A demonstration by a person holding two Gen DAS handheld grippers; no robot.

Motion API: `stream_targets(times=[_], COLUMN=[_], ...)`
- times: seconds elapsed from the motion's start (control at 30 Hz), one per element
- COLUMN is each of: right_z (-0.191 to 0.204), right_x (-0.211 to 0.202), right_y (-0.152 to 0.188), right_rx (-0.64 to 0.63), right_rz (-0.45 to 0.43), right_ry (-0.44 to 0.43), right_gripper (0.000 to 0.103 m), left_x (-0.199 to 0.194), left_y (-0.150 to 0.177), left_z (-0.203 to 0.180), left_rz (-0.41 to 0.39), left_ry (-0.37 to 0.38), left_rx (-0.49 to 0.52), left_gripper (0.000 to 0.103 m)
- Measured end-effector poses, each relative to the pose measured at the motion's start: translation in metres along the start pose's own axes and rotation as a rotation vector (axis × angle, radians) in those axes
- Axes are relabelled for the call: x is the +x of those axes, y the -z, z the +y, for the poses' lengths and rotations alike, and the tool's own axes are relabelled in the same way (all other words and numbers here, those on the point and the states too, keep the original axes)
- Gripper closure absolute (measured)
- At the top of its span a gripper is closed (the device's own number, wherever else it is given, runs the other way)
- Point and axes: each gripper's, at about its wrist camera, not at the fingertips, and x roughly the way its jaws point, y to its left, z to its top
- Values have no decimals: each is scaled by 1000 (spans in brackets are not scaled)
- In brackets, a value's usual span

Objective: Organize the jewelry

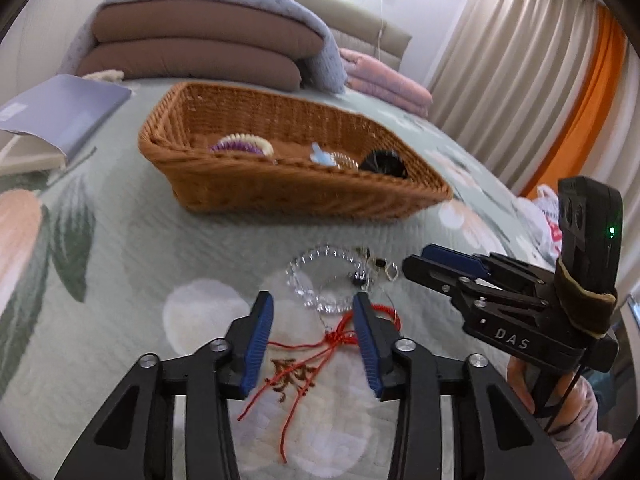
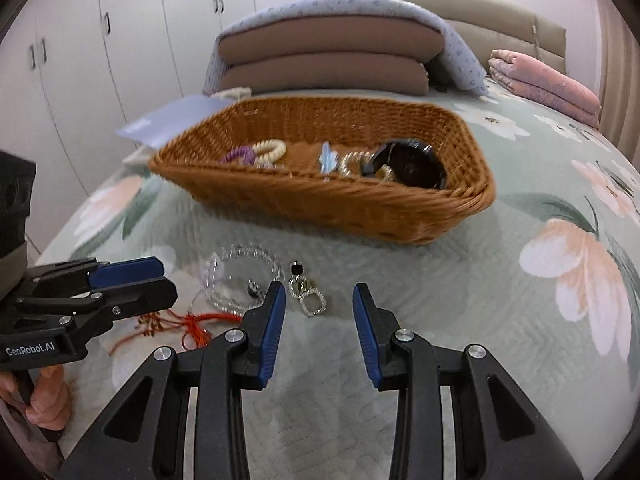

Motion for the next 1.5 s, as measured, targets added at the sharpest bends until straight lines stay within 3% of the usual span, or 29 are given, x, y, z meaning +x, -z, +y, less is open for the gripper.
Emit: stream_targets(times=[0.17,0.33,0.57,0.67,0.73,0.77,1.37,1.5], right_z=[0,-8,2,4,5,5,-9,-10], right_x=[10,18,24,24,22,21,-12,-13], right_y=[-1,-4,-6,-6,-5,-4,-4,-4], right_rx=[-2,33,-14,-25,-29,-30,53,62], right_rz=[44,71,92,92,82,75,-70,-71], right_ry=[-3,-14,12,3,8,9,-37,-44], right_gripper=[64,64,65,85,85,85,86,86], left_x=[5,13,21,24,26,26,-10,-20], left_y=[7,9,6,6,7,8,5,3], left_z=[-2,-5,-6,-11,-15,-16,-6,-6], left_rz=[28,66,87,93,100,97,-62,-114], left_ry=[4,-17,-31,-64,-71,-81,22,90], left_rx=[21,35,27,50,65,69,27,20], left_gripper=[65,74,74,82,96,97,100,100])
